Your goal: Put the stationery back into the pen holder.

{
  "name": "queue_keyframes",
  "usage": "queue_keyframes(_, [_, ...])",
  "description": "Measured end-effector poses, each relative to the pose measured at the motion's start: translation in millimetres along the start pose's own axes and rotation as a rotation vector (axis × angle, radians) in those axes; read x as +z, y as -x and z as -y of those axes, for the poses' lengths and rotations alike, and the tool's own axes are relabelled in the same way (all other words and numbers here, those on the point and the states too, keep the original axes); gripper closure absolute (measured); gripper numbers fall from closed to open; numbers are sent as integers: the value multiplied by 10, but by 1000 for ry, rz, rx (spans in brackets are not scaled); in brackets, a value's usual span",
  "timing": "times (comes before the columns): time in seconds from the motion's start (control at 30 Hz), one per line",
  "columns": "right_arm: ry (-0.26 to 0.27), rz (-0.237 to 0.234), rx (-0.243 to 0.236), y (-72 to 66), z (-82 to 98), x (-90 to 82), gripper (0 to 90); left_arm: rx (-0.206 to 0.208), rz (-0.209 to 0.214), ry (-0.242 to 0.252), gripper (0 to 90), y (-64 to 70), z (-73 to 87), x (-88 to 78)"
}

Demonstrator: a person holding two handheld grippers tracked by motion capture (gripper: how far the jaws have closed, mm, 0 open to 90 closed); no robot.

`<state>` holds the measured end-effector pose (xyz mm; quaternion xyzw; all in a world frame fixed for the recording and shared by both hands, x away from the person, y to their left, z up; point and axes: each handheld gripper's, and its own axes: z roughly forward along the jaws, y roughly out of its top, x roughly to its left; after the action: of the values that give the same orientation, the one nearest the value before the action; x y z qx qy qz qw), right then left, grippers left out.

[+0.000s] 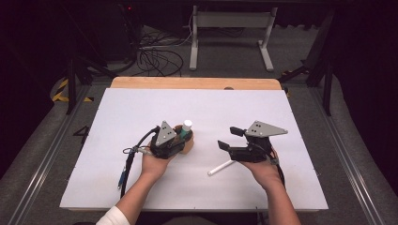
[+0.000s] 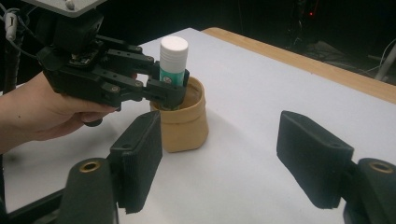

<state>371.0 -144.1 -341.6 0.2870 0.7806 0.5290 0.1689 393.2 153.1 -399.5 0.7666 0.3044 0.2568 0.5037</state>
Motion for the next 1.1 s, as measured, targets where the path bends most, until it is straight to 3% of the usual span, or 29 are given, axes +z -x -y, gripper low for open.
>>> queue_keyframes(0.23, [-2, 0, 0, 0, 3, 3, 321, 5, -12, 34, 603, 0, -27, -47])
queue_keyframes(0.67, [28, 20, -2, 20, 26, 5, 313, 4, -31, 71, 420, 31, -91, -179])
queue_keyframes(1.1, [107, 49, 24, 55, 44, -44, 226, -46, -20, 81, 303, -71, -131, -365])
